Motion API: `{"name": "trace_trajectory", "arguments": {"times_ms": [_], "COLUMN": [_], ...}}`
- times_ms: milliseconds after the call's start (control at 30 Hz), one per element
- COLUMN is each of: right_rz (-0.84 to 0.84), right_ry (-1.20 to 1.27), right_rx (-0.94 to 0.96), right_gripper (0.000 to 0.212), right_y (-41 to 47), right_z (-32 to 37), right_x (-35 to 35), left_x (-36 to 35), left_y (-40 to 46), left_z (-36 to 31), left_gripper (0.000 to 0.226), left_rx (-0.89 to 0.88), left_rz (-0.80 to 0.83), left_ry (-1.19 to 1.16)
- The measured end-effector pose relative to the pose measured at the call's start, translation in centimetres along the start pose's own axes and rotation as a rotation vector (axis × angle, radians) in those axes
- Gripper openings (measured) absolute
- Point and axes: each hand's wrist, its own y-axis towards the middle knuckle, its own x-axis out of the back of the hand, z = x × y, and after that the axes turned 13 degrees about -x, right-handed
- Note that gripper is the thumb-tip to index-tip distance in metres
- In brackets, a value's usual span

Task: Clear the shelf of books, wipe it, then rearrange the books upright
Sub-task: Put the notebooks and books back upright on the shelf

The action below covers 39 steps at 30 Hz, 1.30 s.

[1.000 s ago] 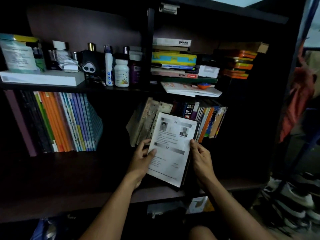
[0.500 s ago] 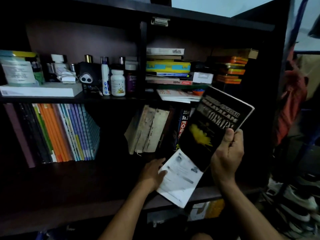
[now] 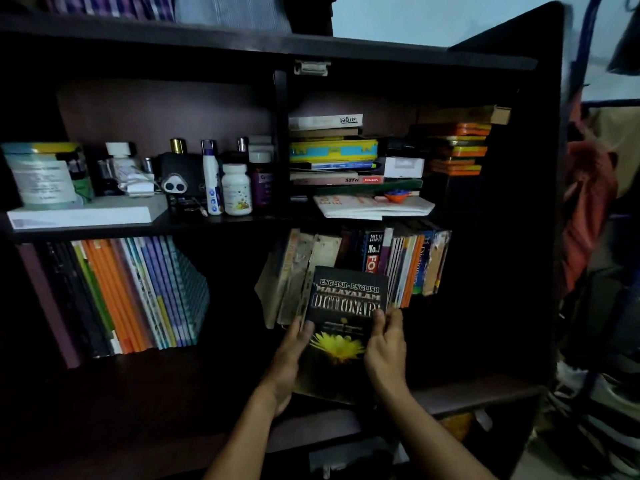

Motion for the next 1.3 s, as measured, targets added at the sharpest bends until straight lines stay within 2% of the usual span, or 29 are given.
{"name": "trace_trajectory", "arguments": {"times_ms": [67, 100, 167, 233, 300, 367, 400, 433, 467, 500, 533, 567, 600, 633, 767, 900, 933, 1000, 1067, 1167, 1233, 1300], "right_rz": [-0.037, -0.03, 0.034, 0.04, 0.04, 0.205, 0.276, 0.289, 0.266, 0.232, 0.197, 0.15, 0.115, 0.088, 0.162, 0.147, 0.122, 0.085, 0.086, 0.116, 0.12, 0.129], "right_ry": [0.031, 0.046, 0.053, -0.081, -0.202, -0.194, -0.184, -0.166, -0.146, -0.128, -0.108, -0.088, -0.07, -0.053, -0.105, -0.188, -0.178, -0.145, -0.14, -0.131, -0.128, -0.133], "right_rx": [0.034, 0.049, 0.068, 0.113, 0.215, 0.329, 0.34, 0.326, 0.29, 0.244, 0.203, 0.182, 0.171, 0.169, 0.16, 0.15, 0.129, 0.114, 0.125, 0.122, 0.12, 0.112], "right_gripper": [0.012, 0.016, 0.037, 0.061, 0.073, 0.086, 0.094, 0.1, 0.099, 0.089, 0.066, 0.039, 0.021, 0.017, 0.029, 0.04, 0.036, 0.027, 0.028, 0.029, 0.032, 0.035], "right_y": [0.3, 0.5, 0.7, 0.4, -1.1, -2.5, -3.0, -2.9, -2.6, -2.3, -2.1, -1.9, -1.8, -1.8, -1.6, -0.6, -0.4, -0.3, -0.4, -0.3, 0.1, 0.2], "right_z": [0.2, 0.2, -0.2, -1.4, -2.0, -2.6, -2.7, -2.6, -2.8, -2.9, -2.9, -2.9, -2.7, -2.6, -2.7, -3.5, -3.7, -3.7, -3.5, -3.4, -3.8, -3.8], "right_x": [-0.3, -0.4, -0.7, -1.2, -1.5, -1.5, -1.3, -1.3, -1.2, -1.1, -1.0, -1.0, -1.0, -1.1, -1.2, -1.8, -1.8, -1.8, -1.8, -1.9, -2.0, -2.0], "left_x": [0.5, 0.5, 0.7, 0.5, 0.4, 0.4, -0.4, -1.1, -1.2, -1.5, -1.3, -1.1, -1.1, -0.8, 1.4, -0.3, -0.5, -0.1, 0.0, 0.0, 0.0, 0.4], "left_y": [0.2, 0.2, 0.6, 0.6, 0.0, -0.2, -0.6, -1.2, -1.6, -1.4, -1.0, -0.6, -0.6, -0.2, 2.1, 4.3, 4.9, 6.7, 8.6, 10.9, 11.7, 11.8], "left_z": [1.0, 1.0, 1.4, 1.7, 1.8, 2.5, 2.1, 1.6, 1.7, 1.6, 1.8, 2.1, 1.7, 1.8, 0.7, 0.3, 0.7, 1.0, -0.1, -0.5, 0.6, 1.8], "left_gripper": [0.081, 0.091, 0.083, 0.068, 0.069, 0.046, 0.032, 0.03, 0.04, 0.056, 0.068, 0.074, 0.076, 0.074, 0.053, 0.053, 0.052, 0.05, 0.068, 0.11, 0.118, 0.122], "left_rx": [-0.035, -0.069, -0.209, -0.356, -0.401, -0.507, -0.501, -0.54, -0.654, -0.725, -0.827, -0.817, -0.764, -0.717, -0.75, -0.738, -0.8, -0.894, -0.772, -0.6, -0.538, -0.555], "left_rz": [0.044, 0.05, 0.001, -0.097, -0.196, -0.135, -0.046, 0.024, 0.15, 0.232, 0.306, 0.382, 0.422, 0.414, 0.08, 0.163, 0.096, -0.19, -0.393, -0.387, -0.399, -0.436], "left_ry": [0.095, 0.131, 0.266, 0.562, 0.629, 0.875, 0.932, 0.901, 0.889, 0.858, 0.93, 0.935, 0.931, 0.913, 0.96, 0.904, 0.957, 1.161, 1.292, 1.328, 1.297, 1.234]}}
